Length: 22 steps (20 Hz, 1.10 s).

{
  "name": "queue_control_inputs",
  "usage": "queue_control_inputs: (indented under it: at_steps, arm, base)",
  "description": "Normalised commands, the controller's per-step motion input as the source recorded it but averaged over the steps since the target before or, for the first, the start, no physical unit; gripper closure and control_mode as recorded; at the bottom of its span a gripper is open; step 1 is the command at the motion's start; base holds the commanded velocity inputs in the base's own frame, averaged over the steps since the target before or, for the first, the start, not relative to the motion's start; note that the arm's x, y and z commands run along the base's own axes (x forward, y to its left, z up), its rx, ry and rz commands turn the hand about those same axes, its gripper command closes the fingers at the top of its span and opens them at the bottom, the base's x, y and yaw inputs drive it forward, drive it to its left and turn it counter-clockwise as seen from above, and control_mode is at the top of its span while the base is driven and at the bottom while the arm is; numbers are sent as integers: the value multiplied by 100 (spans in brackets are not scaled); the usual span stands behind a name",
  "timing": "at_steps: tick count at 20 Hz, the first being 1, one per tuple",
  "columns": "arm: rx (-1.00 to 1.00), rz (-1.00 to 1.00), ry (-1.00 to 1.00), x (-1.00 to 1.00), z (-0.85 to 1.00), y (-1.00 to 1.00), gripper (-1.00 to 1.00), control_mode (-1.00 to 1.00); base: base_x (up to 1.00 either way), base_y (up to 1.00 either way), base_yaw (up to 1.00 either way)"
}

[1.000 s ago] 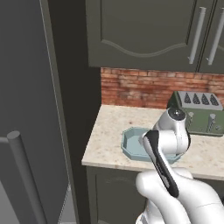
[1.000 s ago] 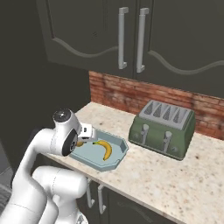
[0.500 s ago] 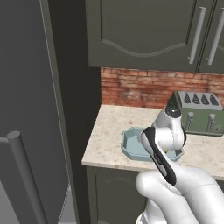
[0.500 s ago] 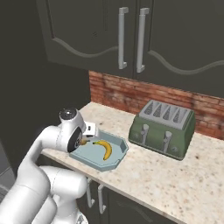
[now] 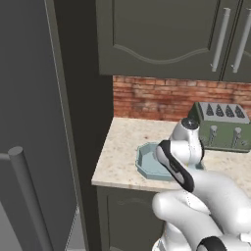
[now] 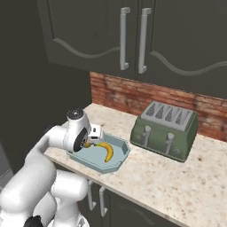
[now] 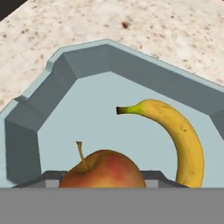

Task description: Pick the banana and apple from the fridge and place them inside the tupperware on the counter.

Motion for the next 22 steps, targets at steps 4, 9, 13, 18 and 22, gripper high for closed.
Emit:
queue_control_inputs:
  at_steps: [4, 9, 13, 18, 22]
  arm:
    - [0, 0, 0, 16, -61, 0, 100, -100]
    - [-1, 0, 0, 9, -59, 0, -100, -100]
    - [0, 0, 0, 10, -44, 0, -100, -100]
    - [0, 0, 0, 13, -13, 0, -100, -100]
    - [0, 0, -6, 23, 0, 0, -100, -100]
  base:
    - [0, 0, 0]
    - [0, 0, 0]
    - [0, 0, 0]
    - [0, 0, 0]
    - [0, 0, 0]
